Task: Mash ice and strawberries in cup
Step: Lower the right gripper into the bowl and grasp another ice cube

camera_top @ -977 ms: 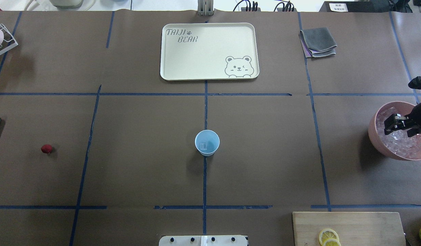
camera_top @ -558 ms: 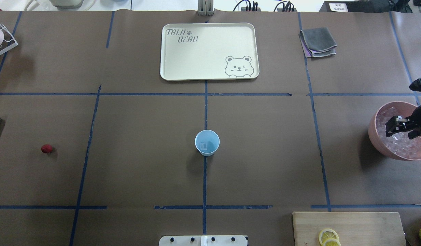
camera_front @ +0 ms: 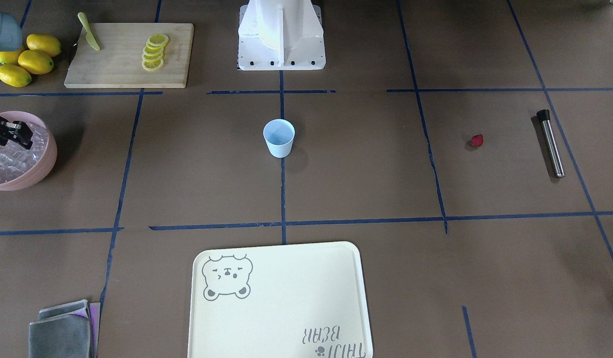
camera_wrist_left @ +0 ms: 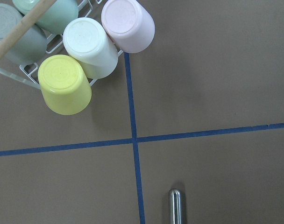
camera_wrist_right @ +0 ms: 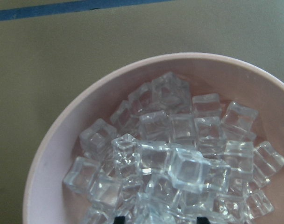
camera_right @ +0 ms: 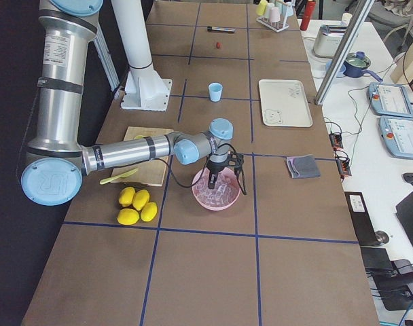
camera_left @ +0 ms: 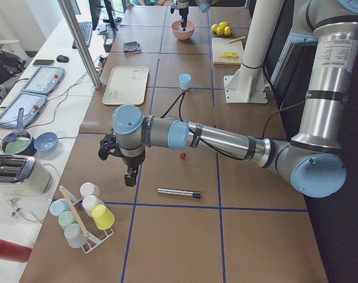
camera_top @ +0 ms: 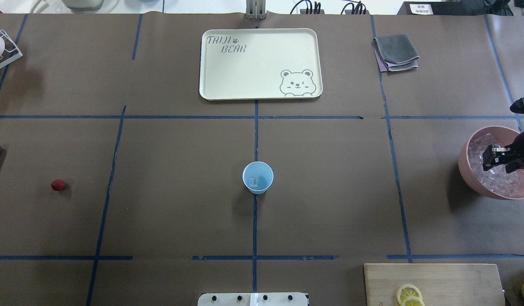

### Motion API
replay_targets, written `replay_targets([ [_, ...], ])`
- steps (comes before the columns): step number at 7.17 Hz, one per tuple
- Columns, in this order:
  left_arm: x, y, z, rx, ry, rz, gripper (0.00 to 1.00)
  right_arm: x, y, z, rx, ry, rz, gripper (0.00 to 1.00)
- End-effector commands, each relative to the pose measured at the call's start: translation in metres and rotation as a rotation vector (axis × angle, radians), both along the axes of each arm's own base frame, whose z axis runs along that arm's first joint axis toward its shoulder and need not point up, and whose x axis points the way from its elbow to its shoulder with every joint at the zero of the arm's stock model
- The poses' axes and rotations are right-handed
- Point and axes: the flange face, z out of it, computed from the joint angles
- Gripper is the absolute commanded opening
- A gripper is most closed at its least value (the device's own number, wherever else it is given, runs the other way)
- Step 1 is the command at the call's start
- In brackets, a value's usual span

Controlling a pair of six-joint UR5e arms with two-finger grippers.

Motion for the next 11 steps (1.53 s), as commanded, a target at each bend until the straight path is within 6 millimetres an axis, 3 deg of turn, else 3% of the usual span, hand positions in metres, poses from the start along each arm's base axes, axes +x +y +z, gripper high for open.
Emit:
replay_targets([
  [1, 0.0, 0.0, 0.0, 0.001, 0.0, 0.0, 1.0, -0.001, -0.001, -0.005, 0.009, -0.004, 0.001, 0.0],
  [3, 0.0, 0.0, 0.0, -0.001, 0.0, 0.0, 1.0, 0.002, 0.0, -0.019, 0.028, -0.019, 0.003, 0.0],
  [4, 0.0, 0.001, -0.002, 0.003, 0.001, 0.001, 1.0, 0.011, 0.013, -0.039, 0.047, -0.03, 0.006, 0.0],
  [6, 0.0, 0.003, 0.001, -0.001, 0.001, 0.001, 1.0, 0.027, 0.031, -0.113, 0.061, -0.024, 0.018, 0.0],
  [7, 0.0, 0.004, 0.002, -0.003, 0.001, 0.001, 1.0, 0.026, 0.026, -0.146, 0.11, -0.038, 0.026, 0.0],
  [8, 0.0, 0.005, 0.004, -0.007, 0.002, 0.001, 1.0, 0.014, 0.011, -0.177, 0.149, -0.064, 0.02, 0.0],
  [9, 0.0, 0.006, 0.006, -0.011, 0.002, 0.001, 1.0, -0.011, -0.005, -0.221, 0.178, -0.083, -0.008, 0.0],
  [11, 0.0, 0.006, 0.007, -0.012, 0.002, 0.001, 1.0, -0.079, -0.025, -0.327, 0.195, -0.083, -0.092, 0.0],
])
